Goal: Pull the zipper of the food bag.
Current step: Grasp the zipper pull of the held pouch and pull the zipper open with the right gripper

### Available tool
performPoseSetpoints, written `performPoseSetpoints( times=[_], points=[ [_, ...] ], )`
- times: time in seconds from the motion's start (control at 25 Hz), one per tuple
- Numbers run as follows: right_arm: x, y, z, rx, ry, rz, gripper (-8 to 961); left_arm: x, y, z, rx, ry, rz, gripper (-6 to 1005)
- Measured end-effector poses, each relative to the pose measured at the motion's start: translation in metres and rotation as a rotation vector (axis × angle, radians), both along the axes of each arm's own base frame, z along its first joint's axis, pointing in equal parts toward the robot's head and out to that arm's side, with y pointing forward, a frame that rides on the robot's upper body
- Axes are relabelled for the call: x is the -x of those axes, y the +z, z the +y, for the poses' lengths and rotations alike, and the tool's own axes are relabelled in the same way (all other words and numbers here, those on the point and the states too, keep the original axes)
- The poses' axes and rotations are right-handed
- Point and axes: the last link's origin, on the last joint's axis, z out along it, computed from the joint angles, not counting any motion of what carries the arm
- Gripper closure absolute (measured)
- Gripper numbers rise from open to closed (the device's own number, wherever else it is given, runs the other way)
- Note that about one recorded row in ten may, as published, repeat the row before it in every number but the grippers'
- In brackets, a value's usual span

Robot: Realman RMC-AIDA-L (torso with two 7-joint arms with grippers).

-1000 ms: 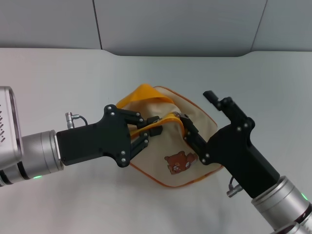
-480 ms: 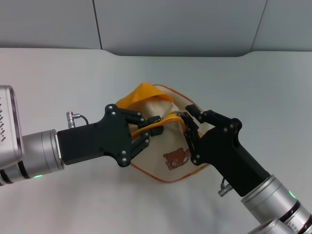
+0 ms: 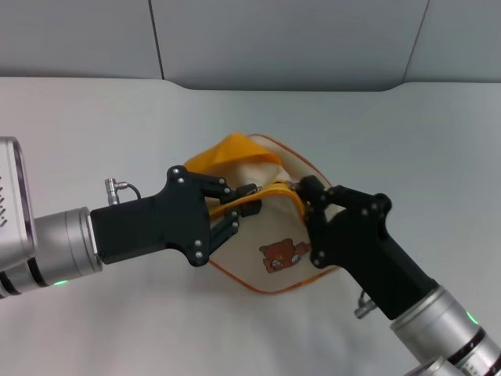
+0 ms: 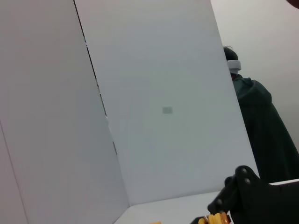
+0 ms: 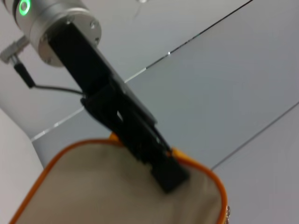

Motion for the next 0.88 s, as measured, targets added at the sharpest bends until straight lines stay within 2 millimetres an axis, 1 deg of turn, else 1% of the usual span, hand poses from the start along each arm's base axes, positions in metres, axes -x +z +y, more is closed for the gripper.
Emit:
performPoseSetpoints(
  times=[0.04,0.12,0.24,0.28,0.32,0.44,0.48,0.52,0.6,0.64,0.68,0.76,0.84,0.88],
  points=[
    [-0.003,0.001,-0.001,-0.010,-0.015,-0.005,935,0.000,0.000,0.000,-0.002,0.002,0.000,943],
    [-0.016,0.004,-0.005,-0.033,-0.069,-0.015,952,0.000,0.000,0.001,-0.007,0.006,-0.002,946],
    [-0.046,0.013,-0.017,-0.056,-0.176,-0.019,953,0.001,0.002,0.003,-0.019,0.016,-0.008,951],
    [-0.064,0.018,-0.027,-0.067,-0.238,-0.024,953,0.001,0.002,0.003,-0.023,0.021,-0.010,952],
    [-0.064,0.018,-0.027,-0.067,-0.238,-0.024,953,0.001,0.002,0.004,-0.027,0.025,-0.012,954],
    [-0.089,0.025,-0.043,-0.073,-0.331,-0.026,953,0.002,0.003,0.004,-0.034,0.035,-0.018,958],
    [-0.089,0.025,-0.043,-0.073,-0.331,-0.026,954,0.002,0.003,0.004,-0.034,0.035,-0.018,960],
    [-0.091,0.028,-0.045,-0.079,-0.343,-0.005,954,0.003,0.003,0.004,-0.037,0.039,-0.019,961],
    [-0.090,0.034,-0.047,-0.095,-0.334,0.052,947,0.004,0.002,0.003,-0.036,0.049,-0.019,965],
    [-0.086,0.041,-0.051,-0.117,-0.312,0.107,939,0.007,0.000,0.000,-0.032,0.068,-0.023,966],
    [-0.086,0.041,-0.051,-0.117,-0.312,0.107,932,0.007,0.000,0.000,-0.032,0.068,-0.023,968],
    [-0.080,0.045,-0.054,-0.126,-0.282,0.162,917,0.015,-0.001,-0.006,-0.037,0.095,-0.025,971],
    [-0.073,0.048,-0.058,-0.105,-0.242,0.228,902,0.025,0.001,-0.015,-0.044,0.132,-0.035,974],
    [-0.069,0.048,-0.060,-0.082,-0.220,0.266,894,0.025,0.001,-0.015,-0.044,0.132,-0.035,975]
  ],
)
